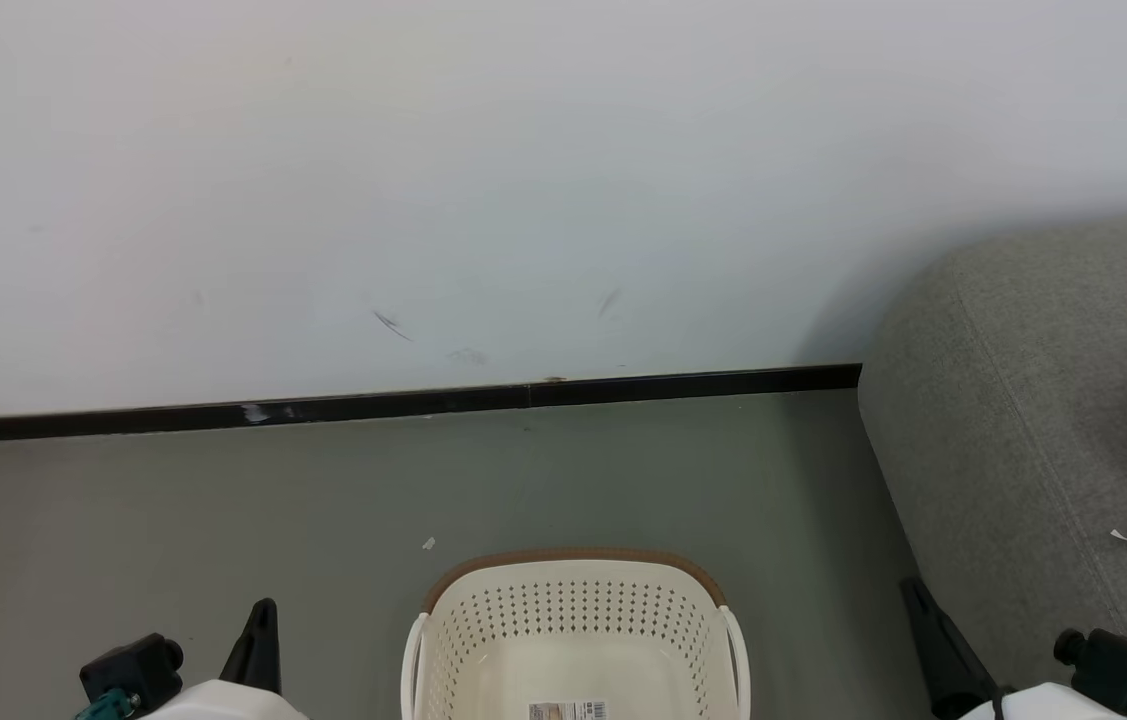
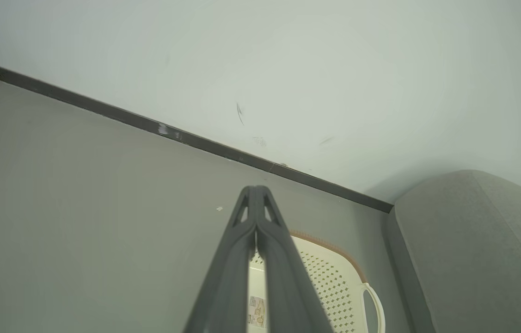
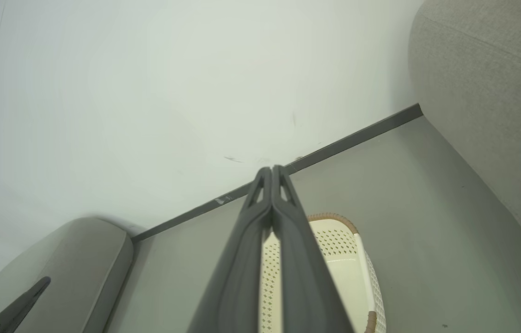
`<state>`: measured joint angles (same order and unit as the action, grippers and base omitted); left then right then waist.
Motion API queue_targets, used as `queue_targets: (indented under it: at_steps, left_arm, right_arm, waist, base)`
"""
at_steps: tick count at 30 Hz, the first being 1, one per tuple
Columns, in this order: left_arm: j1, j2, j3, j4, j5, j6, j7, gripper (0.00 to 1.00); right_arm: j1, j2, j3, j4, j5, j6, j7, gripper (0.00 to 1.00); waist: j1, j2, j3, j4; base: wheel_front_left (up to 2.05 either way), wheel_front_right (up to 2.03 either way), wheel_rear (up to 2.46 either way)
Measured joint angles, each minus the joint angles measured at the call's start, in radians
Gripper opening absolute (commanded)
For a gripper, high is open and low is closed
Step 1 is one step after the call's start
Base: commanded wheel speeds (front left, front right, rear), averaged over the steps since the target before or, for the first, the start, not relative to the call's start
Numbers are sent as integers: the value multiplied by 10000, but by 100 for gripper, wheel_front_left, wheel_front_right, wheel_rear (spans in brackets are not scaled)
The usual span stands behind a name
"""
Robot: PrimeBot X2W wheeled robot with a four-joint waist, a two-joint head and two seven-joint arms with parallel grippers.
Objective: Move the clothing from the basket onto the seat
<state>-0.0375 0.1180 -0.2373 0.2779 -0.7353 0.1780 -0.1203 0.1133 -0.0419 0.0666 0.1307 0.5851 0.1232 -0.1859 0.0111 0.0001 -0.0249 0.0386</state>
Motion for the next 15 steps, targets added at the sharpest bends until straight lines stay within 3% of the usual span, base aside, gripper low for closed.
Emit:
queue_targets:
  at_steps: [7, 15]
  left_arm:
    - [0, -107, 311, -38, -926, -301, 238, 0]
    - [0, -198, 660, -79, -1885, -594, 527, 0]
  right_arm:
    - [-125, -94, -113, 94, 1156, 0, 207, 0]
    - [-241, -207, -186, 198, 2462, 0, 468, 0]
  waist:
    - [51, 0, -42, -38]
    - [63, 0, -61, -82]
  base:
    - [0, 0, 0]
    - [0, 0, 0]
